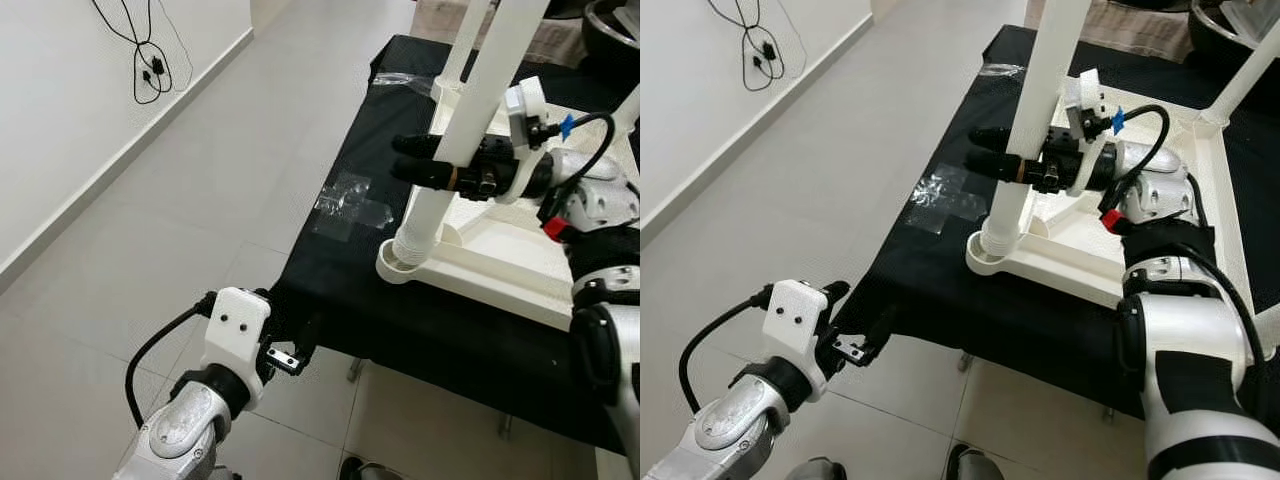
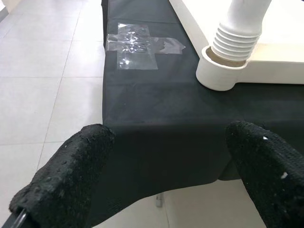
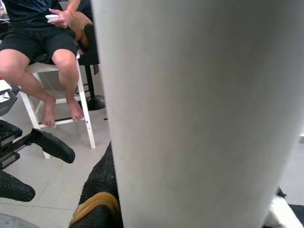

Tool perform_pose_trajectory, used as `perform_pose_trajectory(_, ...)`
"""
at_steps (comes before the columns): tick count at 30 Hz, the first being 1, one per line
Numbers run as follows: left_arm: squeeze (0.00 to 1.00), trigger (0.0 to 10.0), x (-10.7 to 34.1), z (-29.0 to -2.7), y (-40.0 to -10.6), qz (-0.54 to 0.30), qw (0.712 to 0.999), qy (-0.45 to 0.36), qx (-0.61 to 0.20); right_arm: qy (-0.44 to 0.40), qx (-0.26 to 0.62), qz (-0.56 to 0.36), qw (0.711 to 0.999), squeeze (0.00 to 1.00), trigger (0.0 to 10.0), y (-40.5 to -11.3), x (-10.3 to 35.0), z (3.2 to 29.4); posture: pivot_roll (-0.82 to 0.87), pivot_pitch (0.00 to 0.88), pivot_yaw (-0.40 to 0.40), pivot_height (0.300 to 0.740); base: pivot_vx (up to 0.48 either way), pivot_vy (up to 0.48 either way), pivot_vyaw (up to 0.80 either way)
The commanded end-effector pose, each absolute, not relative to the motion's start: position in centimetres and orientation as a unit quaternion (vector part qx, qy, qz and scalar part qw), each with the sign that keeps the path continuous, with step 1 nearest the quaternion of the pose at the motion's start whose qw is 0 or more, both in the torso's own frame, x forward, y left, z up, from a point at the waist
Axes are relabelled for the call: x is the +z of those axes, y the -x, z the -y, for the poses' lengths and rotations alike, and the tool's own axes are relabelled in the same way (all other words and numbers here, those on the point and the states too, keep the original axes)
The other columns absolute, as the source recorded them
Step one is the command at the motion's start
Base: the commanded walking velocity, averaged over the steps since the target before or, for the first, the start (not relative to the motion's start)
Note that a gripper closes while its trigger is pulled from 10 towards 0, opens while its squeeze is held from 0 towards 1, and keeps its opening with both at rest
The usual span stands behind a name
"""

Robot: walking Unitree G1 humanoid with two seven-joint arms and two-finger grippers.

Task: Building children table

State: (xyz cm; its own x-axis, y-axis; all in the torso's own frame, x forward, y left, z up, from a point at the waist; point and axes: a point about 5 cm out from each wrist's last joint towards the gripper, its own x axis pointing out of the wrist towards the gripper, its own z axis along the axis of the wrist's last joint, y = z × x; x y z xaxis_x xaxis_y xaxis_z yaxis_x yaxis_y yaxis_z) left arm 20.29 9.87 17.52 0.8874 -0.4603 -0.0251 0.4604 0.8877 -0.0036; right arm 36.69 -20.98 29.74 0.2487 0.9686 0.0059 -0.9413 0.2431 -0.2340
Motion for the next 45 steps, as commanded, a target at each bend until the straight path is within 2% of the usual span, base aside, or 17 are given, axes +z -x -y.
perform_pose_trajectory(1,0.0,10.0,17.0,-9.8,-20.2,-0.026,0.97,-0.005,-0.242,0.068,0.62,0.007,0.782,0.0,10.0,-36.6,26.5,20.9,0.14,0.253,-0.063,0.74,0.0,0.0,0.0)
perform_pose_trajectory(8,0.0,10.0,16.8,-9.9,-20.2,-0.028,0.97,-0.011,-0.241,0.062,0.645,0.009,0.761,0.0,10.0,-36.5,26.0,19.6,0.14,0.243,-0.068,0.74,0.0,0.0,0.0)
perform_pose_trajectory(17,0.0,10.0,17.0,-10.0,-20.2,-0.024,0.971,-0.011,-0.238,0.06,0.637,0.004,0.769,0.0,10.0,-36.7,25.3,19.1,0.14,0.241,-0.074,0.74,0.0,0.0,0.0)
perform_pose_trajectory(19,0.0,10.0,17.0,-10.0,-20.1,-0.022,0.971,-0.01,-0.238,0.067,0.611,0.003,0.789,0.0,10.0,-37.1,25.1,19.1,0.14,0.238,-0.074,0.74,0.0,0.0,0.0)
perform_pose_trajectory(22,0.0,10.0,17.0,-9.9,-20.1,-0.022,0.971,-0.01,-0.238,0.069,0.594,0.006,0.801,0.0,10.0,-37.3,25.0,19.1,0.14,0.236,-0.077,0.74,0.0,0.0,0.0)
perform_pose_trajectory(25,0.0,10.0,17.0,-9.9,-20.2,-0.021,0.971,-0.012,-0.238,0.064,0.549,0.015,0.833,0.0,10.0,-37.2,24.2,19.6,0.14,0.23,-0.074,0.74,0.0,0.0,0.0)
perform_pose_trajectory(37,0.0,10.0,17.0,-10.0,-20.7,-0.016,0.97,-0.017,-0.241,0.061,0.52,0.017,0.852,0.0,10.0,-35.6,22.0,19.4,0.13,0.221,-0.064,0.74,0.0,0.0,0.0)
perform_pose_trajectory(42,0.0,10.0,17.1,-10.0,-21.0,-0.012,0.971,-0.017,-0.239,0.055,0.45,0.01,0.891,0.0,10.0,-36.5,21.4,17.6,0.13,0.22,-0.064,0.74,0.0,0.0,0.0)
perform_pose_trajectory(45,0.0,10.0,17.1,-10.0,-21.0,-0.011,0.971,-0.018,-0.24,0.045,0.438,0.006,0.898,0.0,10.0,-36.8,21.4,17.2,0.13,0.217,-0.066,0.74,0.0,0.0,0.0)
